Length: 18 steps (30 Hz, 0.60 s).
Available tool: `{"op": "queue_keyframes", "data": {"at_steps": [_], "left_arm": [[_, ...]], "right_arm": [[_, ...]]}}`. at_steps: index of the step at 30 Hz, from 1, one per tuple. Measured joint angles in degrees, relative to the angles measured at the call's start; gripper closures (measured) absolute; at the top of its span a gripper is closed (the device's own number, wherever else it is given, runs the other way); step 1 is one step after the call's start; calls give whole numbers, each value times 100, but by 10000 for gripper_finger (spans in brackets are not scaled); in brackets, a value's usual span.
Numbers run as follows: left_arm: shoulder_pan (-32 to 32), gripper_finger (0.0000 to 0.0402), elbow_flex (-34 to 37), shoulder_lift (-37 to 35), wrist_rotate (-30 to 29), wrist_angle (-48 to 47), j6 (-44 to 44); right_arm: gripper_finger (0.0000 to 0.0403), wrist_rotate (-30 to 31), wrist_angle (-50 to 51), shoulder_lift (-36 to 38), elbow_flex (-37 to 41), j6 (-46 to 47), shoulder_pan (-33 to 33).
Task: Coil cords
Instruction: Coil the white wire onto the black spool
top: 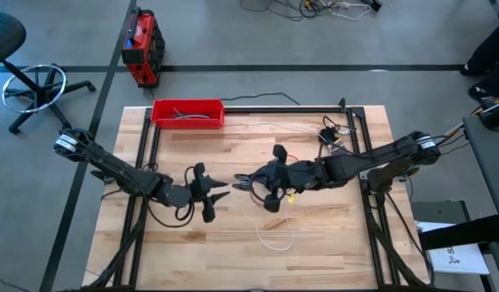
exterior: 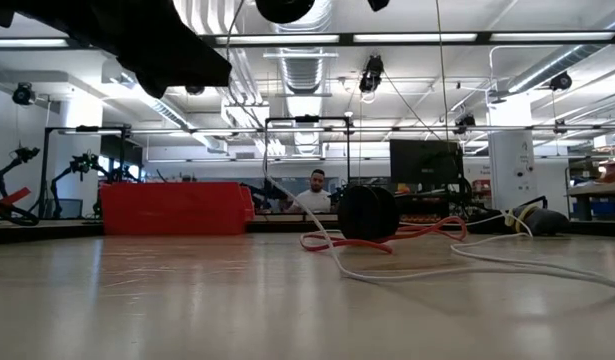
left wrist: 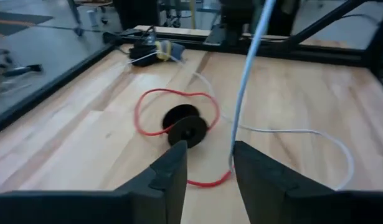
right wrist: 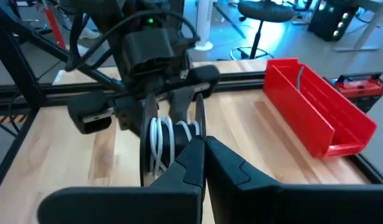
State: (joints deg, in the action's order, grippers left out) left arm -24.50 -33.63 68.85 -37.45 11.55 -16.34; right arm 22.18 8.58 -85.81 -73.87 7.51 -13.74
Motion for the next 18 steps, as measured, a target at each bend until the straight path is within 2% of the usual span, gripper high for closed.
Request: {"op": "queue_keyframes", "data": {"at_steps": [4, 9, 15, 18], "left_arm": [[-62, 295, 29, 56, 76, 293, 98], [-161, 300, 33, -52, 97, 53, 330], [-211, 281, -48, -633, 106, -897, 255], [-211, 270, -63, -1049, 100, -850, 379]], "right_arm": [[403, -58, 11, 136, 0, -140, 0], [403, -427, 10, 364, 0, -238, 0], [403, -442, 412, 629, 0, -263, 2], [403, -443, 534, 647, 0, -296, 2]]}}
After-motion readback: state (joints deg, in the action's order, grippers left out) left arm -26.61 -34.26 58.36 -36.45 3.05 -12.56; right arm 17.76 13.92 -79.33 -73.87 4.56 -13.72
